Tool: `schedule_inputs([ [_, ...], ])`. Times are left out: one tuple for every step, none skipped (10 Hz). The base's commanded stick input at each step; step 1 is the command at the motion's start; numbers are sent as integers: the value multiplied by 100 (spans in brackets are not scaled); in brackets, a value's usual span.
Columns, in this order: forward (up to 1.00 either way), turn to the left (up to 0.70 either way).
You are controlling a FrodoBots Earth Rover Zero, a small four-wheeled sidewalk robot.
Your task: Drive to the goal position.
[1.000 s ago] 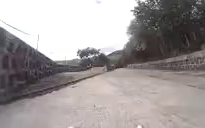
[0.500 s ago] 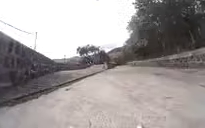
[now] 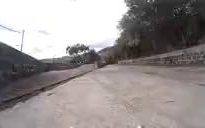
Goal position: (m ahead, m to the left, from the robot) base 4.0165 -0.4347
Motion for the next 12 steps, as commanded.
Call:
schedule_inputs([
  [100, 0],
  [100, 0],
  [100, 0],
  [100, 0],
  [100, 0],
  [100, 0],
  [100, 0],
  [100, 0],
  [100, 0],
  [100, 0],
  [100, 0],
  [100, 0],
])
